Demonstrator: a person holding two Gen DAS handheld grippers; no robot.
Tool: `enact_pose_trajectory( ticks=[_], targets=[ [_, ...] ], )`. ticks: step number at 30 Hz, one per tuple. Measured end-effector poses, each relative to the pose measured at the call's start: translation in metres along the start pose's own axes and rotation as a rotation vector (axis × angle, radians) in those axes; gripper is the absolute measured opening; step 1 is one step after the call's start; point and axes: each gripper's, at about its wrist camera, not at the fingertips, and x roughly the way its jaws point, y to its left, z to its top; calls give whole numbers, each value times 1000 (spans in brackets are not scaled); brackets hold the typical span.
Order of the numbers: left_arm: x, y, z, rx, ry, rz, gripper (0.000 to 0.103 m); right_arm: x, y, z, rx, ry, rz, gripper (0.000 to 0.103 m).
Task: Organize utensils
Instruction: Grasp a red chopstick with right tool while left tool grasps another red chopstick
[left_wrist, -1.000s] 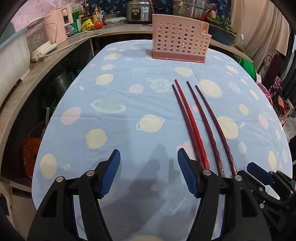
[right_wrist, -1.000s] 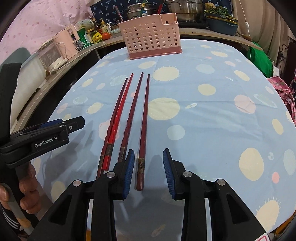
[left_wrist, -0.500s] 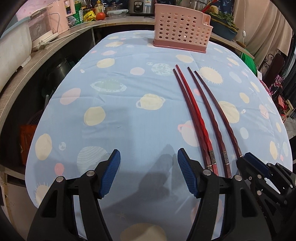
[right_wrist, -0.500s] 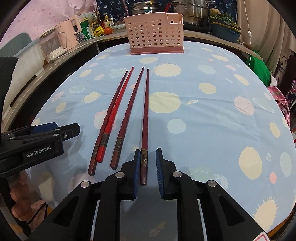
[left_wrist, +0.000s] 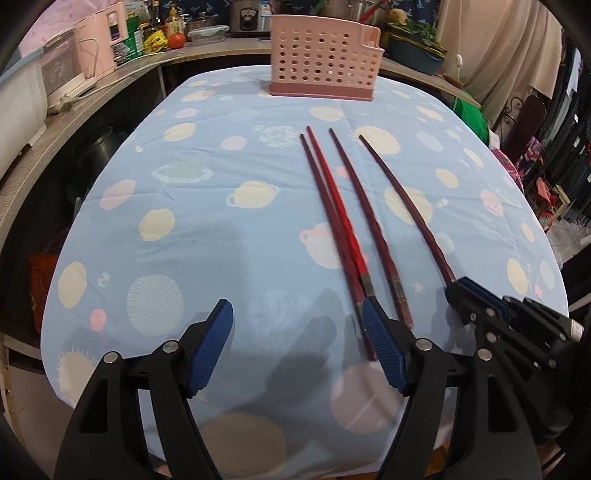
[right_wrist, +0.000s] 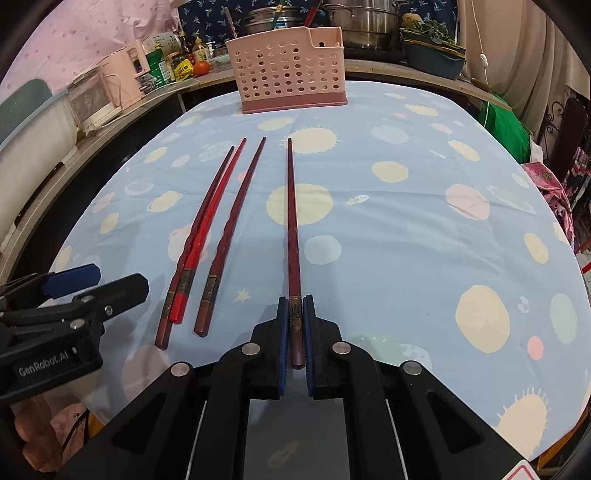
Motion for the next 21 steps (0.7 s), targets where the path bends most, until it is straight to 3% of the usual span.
enact_pose_trajectory(
  ticks=[8, 21],
  targets=[
    [8, -14, -9, 34, 32, -20, 69, -2, -7, -2, 22, -2, 5, 7],
    [11, 1, -12, 4, 49, 26, 68, -2, -8, -2, 24, -1, 8, 7]
  ],
)
